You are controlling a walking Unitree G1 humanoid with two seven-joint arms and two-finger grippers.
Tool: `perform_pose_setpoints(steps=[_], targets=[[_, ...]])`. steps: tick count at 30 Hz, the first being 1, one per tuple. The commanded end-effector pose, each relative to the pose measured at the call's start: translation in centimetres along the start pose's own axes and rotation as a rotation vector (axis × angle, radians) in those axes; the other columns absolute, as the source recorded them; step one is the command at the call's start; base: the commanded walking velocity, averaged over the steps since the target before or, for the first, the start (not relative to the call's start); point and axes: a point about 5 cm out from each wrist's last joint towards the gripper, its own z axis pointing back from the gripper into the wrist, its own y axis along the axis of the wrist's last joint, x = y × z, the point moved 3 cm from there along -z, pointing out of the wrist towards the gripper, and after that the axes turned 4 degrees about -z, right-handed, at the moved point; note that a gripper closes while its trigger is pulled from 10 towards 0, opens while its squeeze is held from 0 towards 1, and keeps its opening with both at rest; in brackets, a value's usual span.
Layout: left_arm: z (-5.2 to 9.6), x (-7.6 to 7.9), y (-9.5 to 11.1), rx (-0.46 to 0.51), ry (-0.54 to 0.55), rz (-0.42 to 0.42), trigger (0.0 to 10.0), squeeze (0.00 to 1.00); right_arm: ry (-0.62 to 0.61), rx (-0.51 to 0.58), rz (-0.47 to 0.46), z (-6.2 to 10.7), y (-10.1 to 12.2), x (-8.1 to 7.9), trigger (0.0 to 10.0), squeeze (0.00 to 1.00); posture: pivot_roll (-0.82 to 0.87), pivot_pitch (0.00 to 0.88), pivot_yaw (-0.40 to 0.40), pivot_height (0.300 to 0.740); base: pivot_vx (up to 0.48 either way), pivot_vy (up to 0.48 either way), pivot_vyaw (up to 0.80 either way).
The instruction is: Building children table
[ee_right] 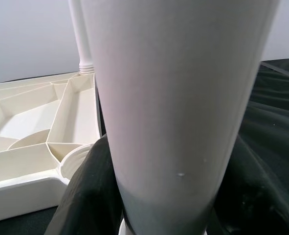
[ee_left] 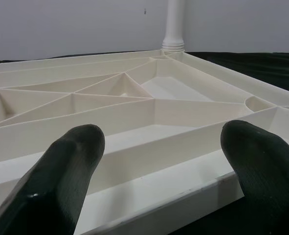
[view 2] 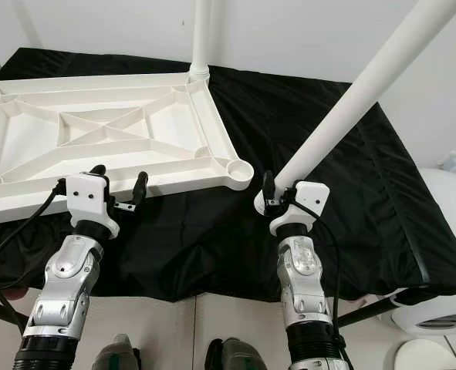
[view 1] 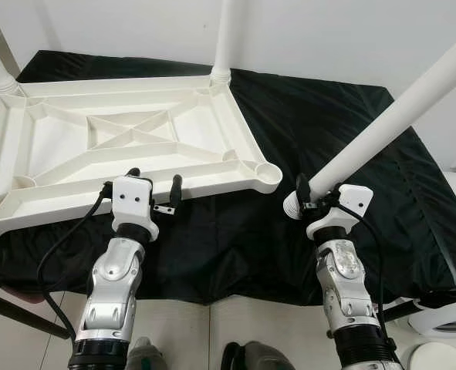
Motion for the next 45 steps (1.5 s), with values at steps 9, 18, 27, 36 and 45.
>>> perform_pose_setpoints(steps=[9,18,27,36,45], targets=[[-0.02,0.11,0.38,0.007,-0.002,0.015,10.0,0.0,-0.005,-0.027,0.001,0.46,-0.49,0.13,10.0,0.0,0.07,0.037,-0.074,0.74,0.0,0.0,0.0],[0.27,0.22,0.35,0.009,-0.009,0.015,10.0,0.0,0.0,-0.032,-0.002,0.46,-0.59,-0.01,10.0,0.0,0.08,0.037,-0.076,0.74,0.0,0.0,0.0],[0.41,0.41,0.63,0.024,-0.017,0.014,10.0,0.0,-0.002,-0.03,-0.006,0.41,-0.55,-0.02,10.0,0.0,0.08,0.038,-0.075,0.74,0.0,0.0,0.0],[0.5,0.49,0.79,0.034,-0.021,0.012,10.0,0.0,-0.004,-0.031,-0.007,0.5,-0.57,-0.02,10.0,0.0,0.07,0.039,-0.074,0.74,0.0,0.0,0.0],[0.55,0.6,0.84,0.037,-0.023,0.011,10.0,0.0,-0.006,-0.03,-0.008,0.44,-0.58,-0.01,10.0,0.0,0.08,0.037,-0.073,0.74,0.0,0.0,0.0]])
